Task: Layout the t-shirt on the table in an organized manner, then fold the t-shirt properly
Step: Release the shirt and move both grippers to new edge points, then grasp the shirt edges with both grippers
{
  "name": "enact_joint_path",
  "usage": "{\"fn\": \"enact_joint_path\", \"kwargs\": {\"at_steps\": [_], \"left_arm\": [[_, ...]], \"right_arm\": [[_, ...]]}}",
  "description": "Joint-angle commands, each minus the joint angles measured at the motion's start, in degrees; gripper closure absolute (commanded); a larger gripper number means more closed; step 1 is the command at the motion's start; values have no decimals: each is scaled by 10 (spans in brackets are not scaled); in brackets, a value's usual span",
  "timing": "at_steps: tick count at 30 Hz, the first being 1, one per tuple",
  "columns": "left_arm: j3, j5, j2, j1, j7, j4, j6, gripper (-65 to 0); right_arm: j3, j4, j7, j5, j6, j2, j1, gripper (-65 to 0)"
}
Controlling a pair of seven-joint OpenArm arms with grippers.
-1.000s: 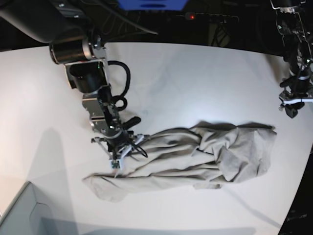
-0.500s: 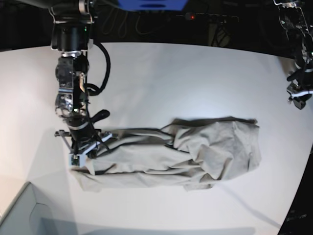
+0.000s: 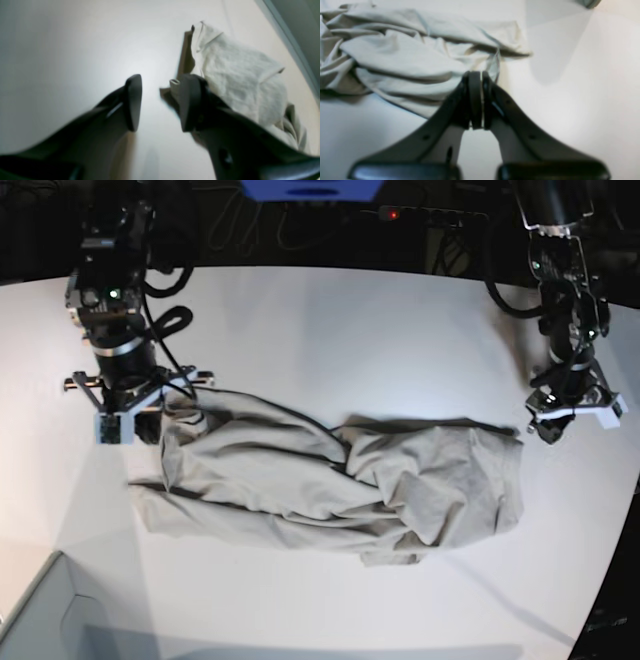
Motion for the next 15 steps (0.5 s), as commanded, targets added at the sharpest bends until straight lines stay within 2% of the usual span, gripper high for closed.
{"fn": "enact_joint_path", "kwargs": {"at_steps": [1, 9, 15], "left_arm": [[7, -2, -4, -21, -7, -18, -5, -247], [15, -2, -4, -140, -7, -190, -5, -247], [64, -6, -4, -171, -7, -218, -5, -247]], "right_arm": [[-1, 13, 10, 2, 1, -1, -4, 0], [0, 17, 10, 1, 1, 8, -56, 0], [-1, 17, 10, 1, 1, 6, -73, 0]]}}
